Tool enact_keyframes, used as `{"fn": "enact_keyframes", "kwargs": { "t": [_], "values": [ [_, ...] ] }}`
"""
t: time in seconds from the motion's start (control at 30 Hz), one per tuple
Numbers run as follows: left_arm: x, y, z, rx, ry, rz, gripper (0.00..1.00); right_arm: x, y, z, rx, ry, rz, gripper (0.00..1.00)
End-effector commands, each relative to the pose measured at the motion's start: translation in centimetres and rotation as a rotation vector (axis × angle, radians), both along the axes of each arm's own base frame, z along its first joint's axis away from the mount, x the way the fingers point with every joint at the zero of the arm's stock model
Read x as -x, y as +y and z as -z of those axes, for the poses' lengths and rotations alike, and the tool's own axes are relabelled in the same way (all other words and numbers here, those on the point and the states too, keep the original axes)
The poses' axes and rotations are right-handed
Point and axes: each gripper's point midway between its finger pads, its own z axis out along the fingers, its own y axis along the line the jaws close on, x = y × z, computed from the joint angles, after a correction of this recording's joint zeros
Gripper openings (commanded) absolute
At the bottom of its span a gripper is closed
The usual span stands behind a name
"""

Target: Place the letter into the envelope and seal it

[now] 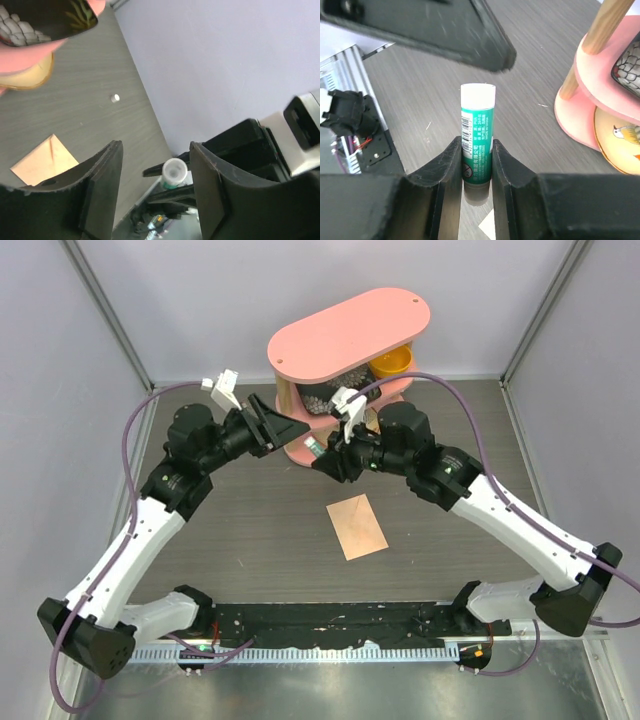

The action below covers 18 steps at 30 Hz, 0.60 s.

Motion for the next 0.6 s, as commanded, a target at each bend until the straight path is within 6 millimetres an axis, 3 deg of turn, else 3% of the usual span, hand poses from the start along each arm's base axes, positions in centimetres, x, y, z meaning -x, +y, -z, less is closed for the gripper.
{"fn": "enact_keyframes", "kwargs": {
  "t": [0.0,0.03,0.13,0.2,0.3,0.33,0.4,0.57],
  "values": [
    [0.8,1.9,-4.2,-0.01,-0.357,0.032,0.62,2.2,-1.3,-3.3,-0.115,0.051,-0.132,0.01],
    [2.0,2.0,-5.2,-0.014,-0.465,0.087,0.62,2.5,-1.5,-3.3,-0.139,0.097,-0.168,0.01],
    [5.8,2.0,-5.8,-0.112,-0.778,0.334,0.63,4.8,-2.1,-3.0,-0.184,0.251,-0.331,0.01],
    [9.1,1.9,-4.4,-0.2,-0.947,0.558,0.63,6.6,-2.3,-2.6,-0.158,0.269,-0.451,0.01],
    [12.7,2.5,-2.2,-0.241,-1.02,0.737,0.62,8.9,-2.9,-1.1,-0.124,0.372,-0.548,0.01],
    [12.8,2.7,-1.9,-0.283,-1.132,0.744,0.62,9.5,-3.0,-0.8,-0.122,0.403,-0.568,0.01],
    [13.7,3.0,-1.2,-0.304,-1.175,0.752,0.61,10.6,-3.1,-0.2,-0.128,0.449,-0.619,0.01],
    [13.5,2.7,-0.6,-0.375,-1.329,0.739,0.57,12.8,-2.7,0.7,-0.106,0.499,-0.695,0.01]
  ]
}}
